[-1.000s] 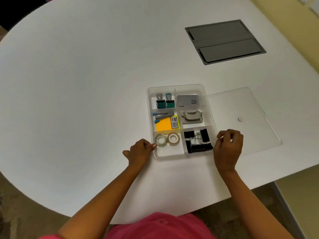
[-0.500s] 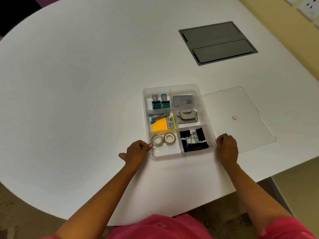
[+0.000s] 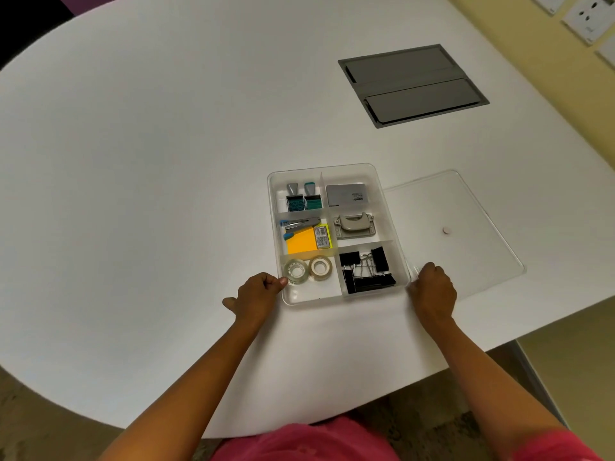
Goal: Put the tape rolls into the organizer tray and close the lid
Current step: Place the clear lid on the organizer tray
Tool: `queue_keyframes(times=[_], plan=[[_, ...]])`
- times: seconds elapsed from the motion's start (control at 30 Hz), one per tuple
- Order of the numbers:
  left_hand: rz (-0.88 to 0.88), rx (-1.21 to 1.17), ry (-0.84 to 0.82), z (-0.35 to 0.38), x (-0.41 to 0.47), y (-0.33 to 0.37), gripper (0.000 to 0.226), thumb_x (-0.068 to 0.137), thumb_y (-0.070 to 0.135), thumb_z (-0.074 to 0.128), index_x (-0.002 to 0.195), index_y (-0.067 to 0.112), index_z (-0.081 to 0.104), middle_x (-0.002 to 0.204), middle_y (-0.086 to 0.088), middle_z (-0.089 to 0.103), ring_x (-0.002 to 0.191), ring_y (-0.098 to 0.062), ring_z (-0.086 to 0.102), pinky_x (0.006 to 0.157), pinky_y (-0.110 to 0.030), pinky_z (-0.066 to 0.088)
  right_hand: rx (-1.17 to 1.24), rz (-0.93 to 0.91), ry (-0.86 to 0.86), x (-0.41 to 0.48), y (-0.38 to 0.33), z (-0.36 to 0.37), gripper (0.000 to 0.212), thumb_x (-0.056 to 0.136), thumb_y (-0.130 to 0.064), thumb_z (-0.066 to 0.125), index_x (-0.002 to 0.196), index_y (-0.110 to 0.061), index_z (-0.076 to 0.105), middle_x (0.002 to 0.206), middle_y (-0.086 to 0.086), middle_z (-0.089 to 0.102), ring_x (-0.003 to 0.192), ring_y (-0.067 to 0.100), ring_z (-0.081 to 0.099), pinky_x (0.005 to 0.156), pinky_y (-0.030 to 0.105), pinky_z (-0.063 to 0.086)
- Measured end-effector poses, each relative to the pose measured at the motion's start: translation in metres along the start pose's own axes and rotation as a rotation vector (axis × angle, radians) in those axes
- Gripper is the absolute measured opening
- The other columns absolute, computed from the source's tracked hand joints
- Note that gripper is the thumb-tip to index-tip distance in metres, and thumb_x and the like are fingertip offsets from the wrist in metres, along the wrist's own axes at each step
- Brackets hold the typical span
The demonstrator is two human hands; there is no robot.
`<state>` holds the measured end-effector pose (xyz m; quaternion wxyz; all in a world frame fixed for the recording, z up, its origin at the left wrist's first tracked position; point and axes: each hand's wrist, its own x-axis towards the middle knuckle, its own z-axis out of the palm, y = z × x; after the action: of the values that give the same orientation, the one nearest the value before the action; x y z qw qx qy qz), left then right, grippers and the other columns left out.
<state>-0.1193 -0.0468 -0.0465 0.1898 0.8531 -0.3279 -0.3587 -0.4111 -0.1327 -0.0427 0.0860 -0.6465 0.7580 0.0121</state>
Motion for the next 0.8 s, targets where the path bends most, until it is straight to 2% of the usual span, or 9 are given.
queue_keyframes(times=[0.1, 0.2, 0.27, 0.37, 0.53, 0.63, 0.7, 0.8], plan=[[0.002, -0.003, 0.006, 0.0, 0.0, 0.001, 0.034, 0.086, 0.05, 0.056, 0.059, 0.031, 0.048, 0.061, 0.017, 0.049, 0.062, -0.003, 0.04, 0.08, -0.037, 0.015, -0.008, -0.039, 0.087, 0.001, 0.002, -0.013, 0.012, 0.078, 0.012, 0.061, 0.085, 0.004, 0.056, 0.081, 0.025, 0.059, 0.068, 0.032, 0.057, 0.054, 0.03, 0.034], [0.01, -0.018, 0.02, -0.001, -0.002, 0.002, 0.032, 0.085, 0.047, 0.059, 0.06, 0.03, 0.05, 0.062, 0.018, 0.049, 0.066, -0.007, 0.042, 0.079, -0.036, 0.016, 0.045, -0.058, 0.222, 0.005, 0.001, -0.033, 0.028, 0.068, 0.031, 0.052, 0.073, 0.003, 0.055, 0.065, 0.021, 0.051, 0.054, 0.021, 0.042, 0.049, 0.025, 0.026], [0.026, -0.033, 0.042, -0.002, -0.003, 0.004, 0.026, 0.085, 0.044, 0.062, 0.065, 0.029, 0.053, 0.063, 0.018, 0.048, 0.069, -0.009, 0.044, 0.078, -0.035, 0.017, 0.084, -0.087, 0.299, 0.004, -0.004, -0.047, 0.034, 0.061, 0.036, 0.049, 0.068, 0.003, 0.053, 0.06, 0.018, 0.045, 0.051, 0.019, 0.037, 0.047, 0.022, 0.021], [0.054, -0.058, 0.067, -0.004, -0.005, 0.008, 0.02, 0.083, 0.039, 0.065, 0.071, 0.027, 0.055, 0.066, 0.017, 0.049, 0.074, -0.012, 0.047, 0.077, -0.035, 0.018, 0.119, -0.106, 0.386, -0.005, -0.009, -0.062, 0.033, 0.062, 0.035, 0.049, 0.069, 0.003, 0.054, 0.062, 0.02, 0.05, 0.048, 0.02, 0.037, 0.048, 0.023, 0.025], [0.06, -0.054, 0.071, -0.006, -0.011, 0.011, 0.02, 0.085, 0.038, 0.064, 0.074, 0.026, 0.054, 0.074, 0.01, 0.054, 0.08, -0.015, 0.05, 0.078, -0.035, 0.02, 0.226, -0.193, 0.579, -0.024, -0.017, -0.082, 0.023, 0.078, 0.022, 0.055, 0.071, 0.0, 0.058, 0.06, 0.013, 0.052, 0.047, 0.019, 0.043, 0.042, 0.025, 0.036], [-0.063, -0.155, -0.047, -0.006, -0.013, 0.015, 0.019, 0.084, 0.036, 0.066, 0.086, 0.02, 0.056, 0.092, -0.001, 0.062, 0.098, -0.025, 0.056, 0.092, -0.04, 0.034, 0.352, -0.3, 0.648, -0.035, -0.025, -0.095, 0.02, 0.08, 0.015, 0.058, 0.069, -0.001, 0.057, 0.059, 0.011, 0.051, 0.048, 0.017, 0.042, 0.044, 0.022, 0.033], [-0.137, -0.205, -0.12, -0.004, -0.016, 0.02, 0.032, 0.083, 0.034, 0.067, 0.102, 0.013, 0.052, 0.109, -0.011, 0.061, 0.107, -0.032, 0.055, 0.1, -0.048, 0.039, 0.432, -0.34, 0.655, -0.04, -0.03, -0.101, 0.021, 0.075, 0.018, 0.06, 0.068, -0.001, 0.057, 0.06, 0.011, 0.05, 0.05, 0.017, 0.039, 0.047, 0.014, 0.026], [-0.157, -0.185, -0.085, -0.004, -0.023, 0.033, 0.048, 0.083, 0.037, 0.066, 0.117, 0.011, 0.044, 0.122, -0.014, 0.057, 0.112, -0.033, 0.052, 0.101, -0.047, 0.037, 0.513, -0.373, 0.66, -0.045, -0.039, -0.109, 0.023, 0.07, 0.021, 0.063, 0.068, -0.001, 0.058, 0.064, 0.01, 0.053, 0.055, 0.017, 0.043, 0.052, 0.013, 0.027]])
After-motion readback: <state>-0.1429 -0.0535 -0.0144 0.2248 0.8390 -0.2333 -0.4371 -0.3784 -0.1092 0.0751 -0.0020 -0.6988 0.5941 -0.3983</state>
